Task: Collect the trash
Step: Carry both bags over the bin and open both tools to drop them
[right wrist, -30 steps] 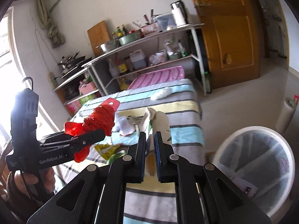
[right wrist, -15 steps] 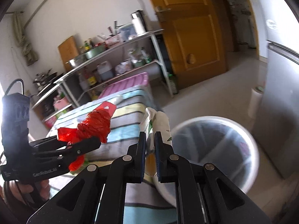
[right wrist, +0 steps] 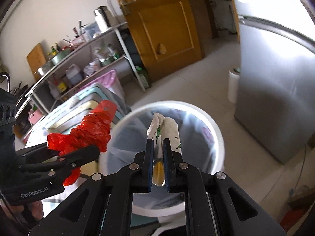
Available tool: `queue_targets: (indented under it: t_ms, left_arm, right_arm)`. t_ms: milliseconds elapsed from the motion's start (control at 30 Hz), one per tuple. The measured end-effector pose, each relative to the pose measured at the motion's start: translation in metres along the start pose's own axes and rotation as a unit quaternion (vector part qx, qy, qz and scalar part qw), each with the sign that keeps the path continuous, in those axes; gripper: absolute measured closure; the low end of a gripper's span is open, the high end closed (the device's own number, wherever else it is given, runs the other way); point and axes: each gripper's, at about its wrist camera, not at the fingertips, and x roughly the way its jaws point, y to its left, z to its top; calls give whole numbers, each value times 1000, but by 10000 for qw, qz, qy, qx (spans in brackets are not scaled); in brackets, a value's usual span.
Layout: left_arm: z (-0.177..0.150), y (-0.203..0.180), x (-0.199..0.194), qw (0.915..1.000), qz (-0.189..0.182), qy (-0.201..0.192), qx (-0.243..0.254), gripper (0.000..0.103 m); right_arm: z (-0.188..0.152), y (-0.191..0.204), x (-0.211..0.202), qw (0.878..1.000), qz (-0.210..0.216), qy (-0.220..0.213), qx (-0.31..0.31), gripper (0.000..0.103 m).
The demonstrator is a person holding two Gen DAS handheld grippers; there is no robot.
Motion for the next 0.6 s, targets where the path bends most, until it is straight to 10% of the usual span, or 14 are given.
queue_targets:
  t_ms: [400,600]
  left_arm:
    - [-2,1,23,9994,108,316,-78,52]
    - [0,8,20,9995,139,234,-182,40]
  right_arm:
    - [-2,-16,21,9993,-293,218,14,91]
    - [-5,-16,17,9993,-324,168,71,68]
